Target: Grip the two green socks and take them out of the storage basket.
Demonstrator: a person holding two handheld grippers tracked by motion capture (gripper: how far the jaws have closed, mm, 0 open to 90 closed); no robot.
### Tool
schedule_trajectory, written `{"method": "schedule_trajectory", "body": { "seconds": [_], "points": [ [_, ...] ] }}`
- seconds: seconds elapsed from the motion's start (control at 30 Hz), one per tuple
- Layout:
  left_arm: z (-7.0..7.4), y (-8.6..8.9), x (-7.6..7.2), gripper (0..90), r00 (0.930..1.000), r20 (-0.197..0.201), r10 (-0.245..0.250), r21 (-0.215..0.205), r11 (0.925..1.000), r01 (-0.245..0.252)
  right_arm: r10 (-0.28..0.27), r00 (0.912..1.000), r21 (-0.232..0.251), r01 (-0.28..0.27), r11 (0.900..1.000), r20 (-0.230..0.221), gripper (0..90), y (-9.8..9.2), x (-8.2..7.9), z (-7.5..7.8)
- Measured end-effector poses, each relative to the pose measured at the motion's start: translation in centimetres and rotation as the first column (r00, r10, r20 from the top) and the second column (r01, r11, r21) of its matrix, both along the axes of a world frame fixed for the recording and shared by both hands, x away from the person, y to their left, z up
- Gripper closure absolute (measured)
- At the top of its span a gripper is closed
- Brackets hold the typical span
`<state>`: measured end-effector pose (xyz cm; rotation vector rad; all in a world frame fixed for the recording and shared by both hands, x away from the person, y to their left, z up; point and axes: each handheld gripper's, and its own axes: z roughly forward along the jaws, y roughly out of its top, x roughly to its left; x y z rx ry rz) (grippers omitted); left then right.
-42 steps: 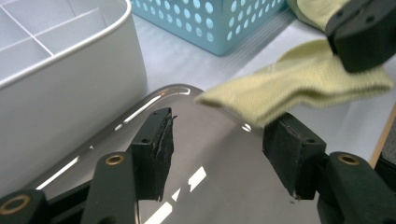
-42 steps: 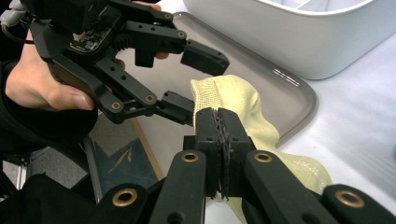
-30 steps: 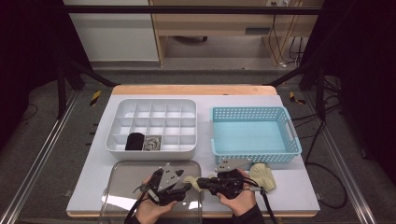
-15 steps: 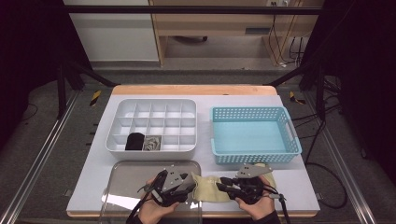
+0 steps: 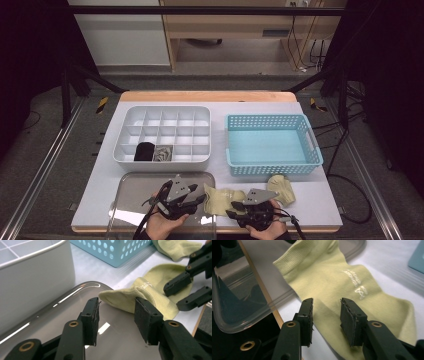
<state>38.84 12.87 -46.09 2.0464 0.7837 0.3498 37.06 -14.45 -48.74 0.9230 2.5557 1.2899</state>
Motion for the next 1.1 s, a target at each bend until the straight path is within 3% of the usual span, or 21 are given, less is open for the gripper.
{"method": "schedule_trajectory", "body": {
  "seconds": [0.03, 0.07, 0.13, 0.17, 0.37, 0.63, 0.7, 0.87, 0.93, 1.0, 1.03, 1.1],
  "points": [
    [0.0, 0.1, 0.0, 54.8, 1.0, -0.006, 0.005, -0.008, 1.0, -0.005, 0.001, 1.0, -0.011, -0.001, 1.0, 0.008, 65.0, 0.1, -0.1, 0.0],
    [0.0, 0.2, 0.0, 55.8, 0.9999, -0.012, 0.008, -0.016, 0.9998, -0.009, 0.003, 0.9994, -0.033, -0.002, 0.999, 0.034, 74.1, 0.3, -0.4, 0.0],
    [0.0, 0.4, 0.0, 56.5, 0.9997, -0.021, 0.015, -0.028, 0.9995, -0.015, -0.002, 0.9986, -0.044, 0.004, 0.999, 0.053, 79.0, 0.3, -0.5, -0.1],
    [0.0, 0.5, 0.0, 58.2, 0.9994, -0.028, 0.02, -0.042, 0.9989, -0.021, 0.001, 0.9981, -0.044, 0.002, 0.999, 0.062, 88.8, 0.3, -0.6, -0.2],
    [0.3, 0.7, -0.2, 62.0, 0.9991, -0.038, 0.018, -0.063, 0.9978, -0.021, -0.004, 1.0, -0.023, 0.004, 1.0, 0.004, 90.0, 0.0, -0.2, 0.2],
    [1.2, 1.1, -0.1, 56.1, 0.9992, -0.028, 0.03, -0.114, 0.9929, -0.033, -0.032, 0.9993, 0.088, 0.031, 0.996, 0.017, 90.0, -1.5, 0.3, 2.4],
    [1.2, 1.1, -0.1, 54.3, 0.9993, -0.026, 0.027, -0.113, 0.9932, -0.029, -0.044, 0.9989, 0.104, 0.042, 0.994, 0.017, 90.0, -1.6, 0.5, 2.8],
    [0.8, 0.2, -0.6, 51.0, 0.9983, -0.034, -0.046, -0.088, 0.9951, 0.043, -0.047, 0.9989, 0.136, 0.047, 0.99, -0.004, 90.0, -1.4, 1.1, 3.1],
    [0.6, -0.5, -0.9, 49.6, 0.9968, -0.036, -0.071, -0.077, 0.9947, 0.068, -0.062, 0.9974, 0.17, 0.067, 0.983, -0.038, 90.0, -1.1, 1.7, 3.2],
    [0.2, -1.3, -1.2, 48.1, 0.9948, -0.037, -0.094, -0.053, 0.9943, 0.092, -0.073, 0.9958, 0.183, 0.082, 0.98, -0.055, 90.0, -0.8, 2.2, 3.3],
    [-0.2, -2.1, -1.4, 47.2, 0.9929, -0.044, -0.111, -0.021, 0.9937, 0.11, -0.078, 0.9951, 0.186, 0.088, 0.979, -0.061, 90.0, -0.7, 2.4, 3.4],
    [-0.5, -2.5, -1.6, 45.6, 0.9924, -0.045, -0.114, -0.008, 0.9935, 0.114, -0.096, 0.993, 0.189, 0.108, 0.976, -0.069, 90.0, -0.4, 2.7, 3.5]
  ]
}}
